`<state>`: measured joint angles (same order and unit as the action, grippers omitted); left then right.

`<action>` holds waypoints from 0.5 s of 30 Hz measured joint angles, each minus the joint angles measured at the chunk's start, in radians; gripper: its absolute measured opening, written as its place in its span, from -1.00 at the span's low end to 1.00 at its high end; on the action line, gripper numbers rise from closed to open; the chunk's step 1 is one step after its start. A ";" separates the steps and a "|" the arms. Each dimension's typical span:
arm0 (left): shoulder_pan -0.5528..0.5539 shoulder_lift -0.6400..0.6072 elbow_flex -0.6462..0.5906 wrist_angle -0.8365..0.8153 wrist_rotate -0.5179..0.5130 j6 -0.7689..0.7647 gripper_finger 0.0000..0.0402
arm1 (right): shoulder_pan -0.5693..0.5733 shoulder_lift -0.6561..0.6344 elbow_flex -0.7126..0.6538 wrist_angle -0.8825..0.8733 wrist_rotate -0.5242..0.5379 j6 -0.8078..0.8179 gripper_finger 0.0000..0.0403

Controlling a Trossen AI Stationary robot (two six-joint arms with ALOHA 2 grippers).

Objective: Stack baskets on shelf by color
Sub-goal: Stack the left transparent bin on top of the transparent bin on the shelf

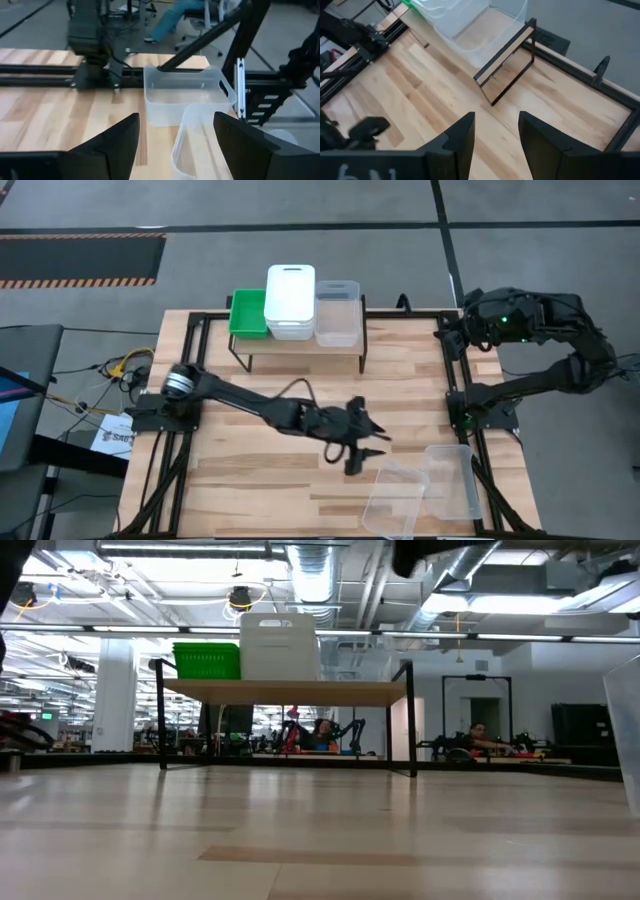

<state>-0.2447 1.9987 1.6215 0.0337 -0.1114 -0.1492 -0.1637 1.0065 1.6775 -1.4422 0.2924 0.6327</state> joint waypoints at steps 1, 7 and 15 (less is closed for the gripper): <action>-0.002 0.030 0.031 -0.009 0.002 0.015 0.22 | 0.009 0.000 0.000 -0.003 0.000 0.004 -0.13; 0.002 0.228 0.254 -0.138 0.081 0.089 0.22 | 0.054 0.000 0.000 -0.017 0.001 0.007 -0.13; 0.035 0.434 0.530 -0.281 0.250 0.163 0.22 | 0.080 0.000 0.000 -0.045 0.037 0.007 -0.13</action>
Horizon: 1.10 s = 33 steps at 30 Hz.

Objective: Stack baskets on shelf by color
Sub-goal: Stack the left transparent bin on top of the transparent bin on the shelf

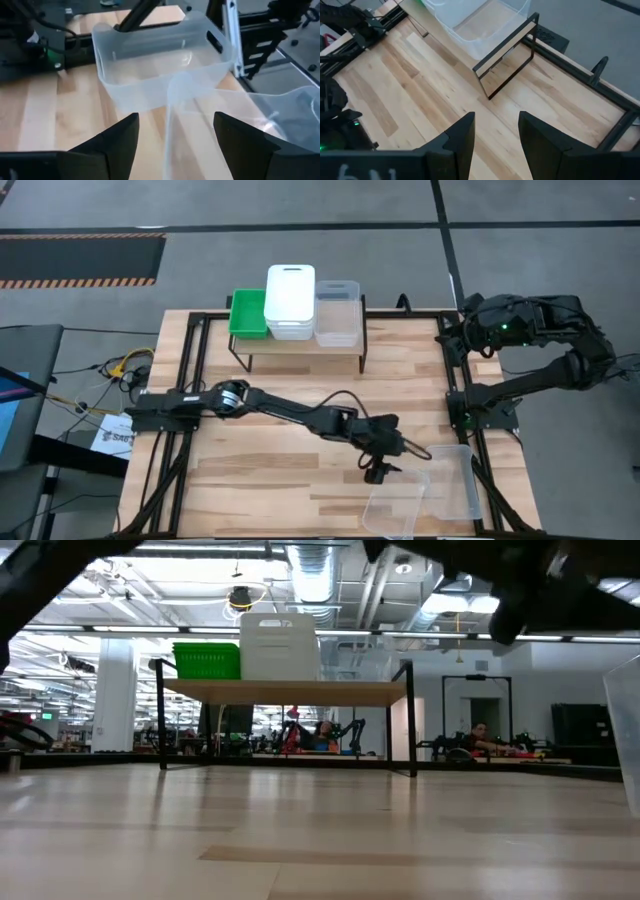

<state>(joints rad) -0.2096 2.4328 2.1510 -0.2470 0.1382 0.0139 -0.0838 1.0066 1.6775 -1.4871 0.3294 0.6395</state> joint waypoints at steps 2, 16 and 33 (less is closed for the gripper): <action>0.010 0.031 0.048 -0.042 0.020 0.018 0.22 | 0.000 0.000 0.000 -0.002 0.012 0.000 -0.13; 0.011 0.082 0.099 -0.441 -0.130 0.010 0.06 | -0.001 0.000 0.000 0.000 0.013 0.027 -0.13; 0.045 -0.183 0.100 -0.863 -0.439 0.059 -0.13 | -0.001 0.001 0.000 0.008 0.037 0.035 -0.13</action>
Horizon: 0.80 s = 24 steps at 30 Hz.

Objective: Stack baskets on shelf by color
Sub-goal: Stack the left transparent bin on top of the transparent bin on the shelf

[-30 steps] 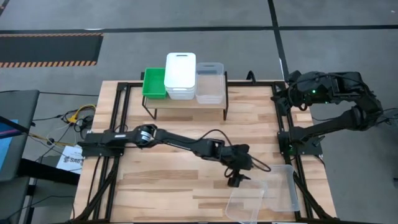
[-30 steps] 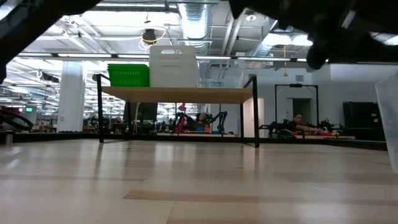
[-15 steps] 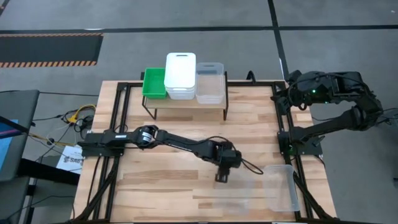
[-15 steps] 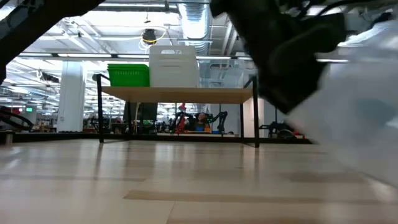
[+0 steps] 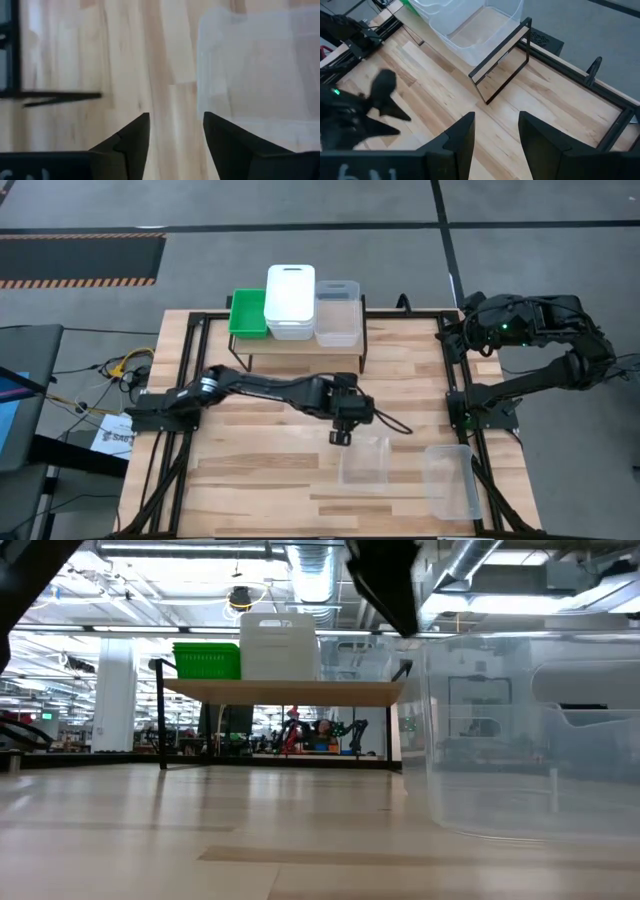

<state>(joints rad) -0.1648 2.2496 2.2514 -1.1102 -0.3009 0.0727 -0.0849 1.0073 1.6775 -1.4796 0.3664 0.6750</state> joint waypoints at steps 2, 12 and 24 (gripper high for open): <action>0.000 -0.037 -0.003 -0.036 -0.001 -0.006 -0.07 | 0.000 0.000 0.000 -0.001 0.000 0.000 -0.13; -0.079 -0.257 -0.002 -0.016 0.119 -0.159 0.06 | 0.000 0.000 0.000 -0.010 0.000 -0.001 -0.13; -0.246 -0.089 -0.031 0.301 0.026 -0.167 0.06 | 0.000 0.001 0.000 -0.044 -0.022 0.013 -0.13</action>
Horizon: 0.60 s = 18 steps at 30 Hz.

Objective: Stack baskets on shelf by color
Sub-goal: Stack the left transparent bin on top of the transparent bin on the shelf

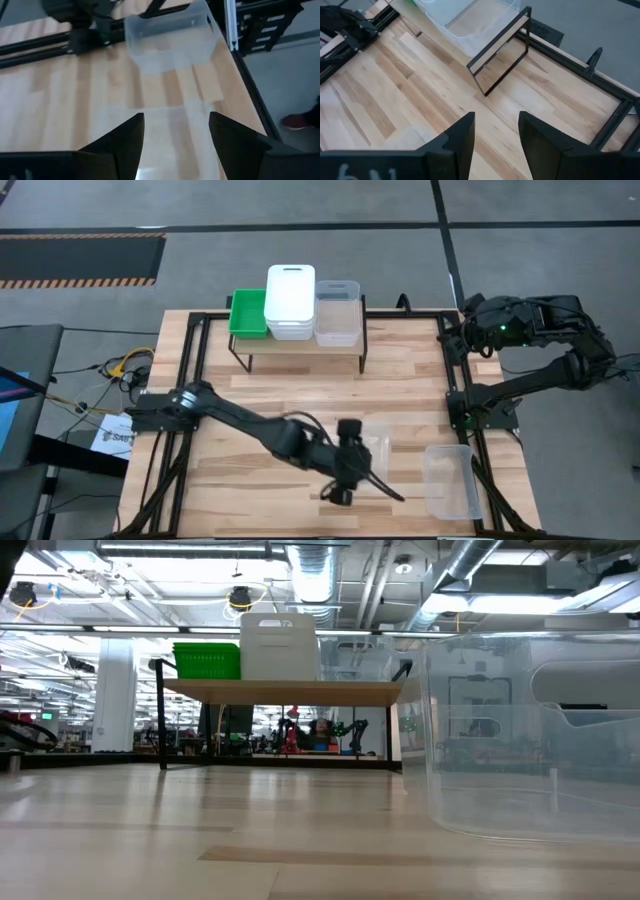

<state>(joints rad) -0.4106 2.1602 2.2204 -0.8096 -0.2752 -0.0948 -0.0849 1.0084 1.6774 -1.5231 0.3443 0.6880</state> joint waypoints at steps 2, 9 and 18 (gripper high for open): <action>-0.008 0.057 0.001 0.062 0.002 0.005 0.06 | 0.000 0.000 0.000 -0.003 -0.003 -0.005 -0.13; -0.013 0.189 0.000 0.167 0.043 -0.032 0.06 | 0.000 -0.002 0.000 -0.035 -0.004 -0.026 -0.13; -0.014 0.228 0.002 0.132 0.009 -0.038 0.06 | 0.000 -0.011 0.000 -0.048 -0.005 -0.035 -0.13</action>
<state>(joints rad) -0.4250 2.3883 2.2223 -0.6776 -0.2662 -0.1333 -0.0846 0.9977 1.6772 -1.5714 0.3389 0.6531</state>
